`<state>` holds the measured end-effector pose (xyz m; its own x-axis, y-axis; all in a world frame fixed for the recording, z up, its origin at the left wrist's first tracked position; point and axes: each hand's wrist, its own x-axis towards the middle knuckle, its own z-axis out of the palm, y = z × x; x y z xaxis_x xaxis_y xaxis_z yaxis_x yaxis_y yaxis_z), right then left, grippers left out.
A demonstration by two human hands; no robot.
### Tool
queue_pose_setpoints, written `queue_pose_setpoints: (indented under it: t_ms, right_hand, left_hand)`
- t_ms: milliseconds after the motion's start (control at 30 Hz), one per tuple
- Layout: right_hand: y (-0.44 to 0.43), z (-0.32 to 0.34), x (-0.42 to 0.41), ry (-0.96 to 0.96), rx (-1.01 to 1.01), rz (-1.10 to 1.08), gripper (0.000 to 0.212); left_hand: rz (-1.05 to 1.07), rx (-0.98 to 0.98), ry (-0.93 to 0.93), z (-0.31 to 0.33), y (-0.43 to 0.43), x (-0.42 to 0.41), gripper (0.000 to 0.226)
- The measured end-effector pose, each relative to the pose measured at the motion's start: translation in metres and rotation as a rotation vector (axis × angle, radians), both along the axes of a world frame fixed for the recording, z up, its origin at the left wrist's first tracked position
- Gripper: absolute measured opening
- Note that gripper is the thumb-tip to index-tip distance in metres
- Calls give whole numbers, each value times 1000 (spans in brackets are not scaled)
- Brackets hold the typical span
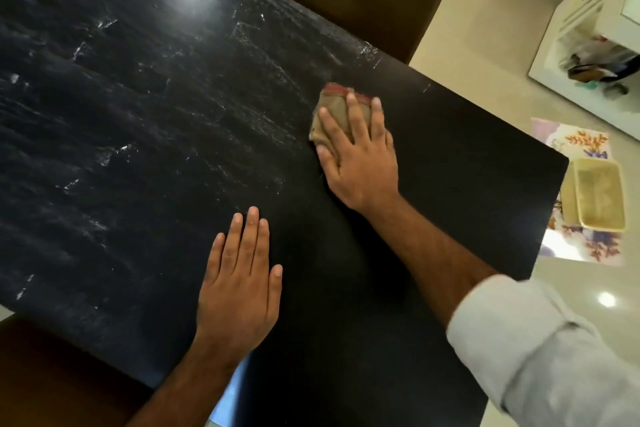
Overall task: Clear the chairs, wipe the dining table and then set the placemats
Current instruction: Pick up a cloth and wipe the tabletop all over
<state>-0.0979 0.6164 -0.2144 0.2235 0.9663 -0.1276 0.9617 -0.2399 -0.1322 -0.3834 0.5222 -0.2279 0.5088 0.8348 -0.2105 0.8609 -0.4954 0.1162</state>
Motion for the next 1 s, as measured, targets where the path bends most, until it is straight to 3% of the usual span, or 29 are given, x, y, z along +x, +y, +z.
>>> queue_pose_setpoints:
  t_ms: [133, 267, 500, 700, 1000]
  right_hand:
    - [-38, 3, 43, -15, -64, -135, 71]
    - [23, 2, 96, 12, -11, -345, 68]
    - [132, 1, 33, 27, -5, -155, 73]
    - [69, 1, 3, 8, -2, 53, 71]
    - [-69, 10, -11, 0, -100, 33, 73]
  left_hand:
    - [4, 8, -16, -3, -1, 0, 75]
    - [-3, 27, -15, -7, -1, -1, 76]
    - [16, 19, -38, -4, -3, 0, 75]
    - [18, 4, -23, 1, -2, 1, 75]
    - [25, -27, -34, 1, -1, -1, 75]
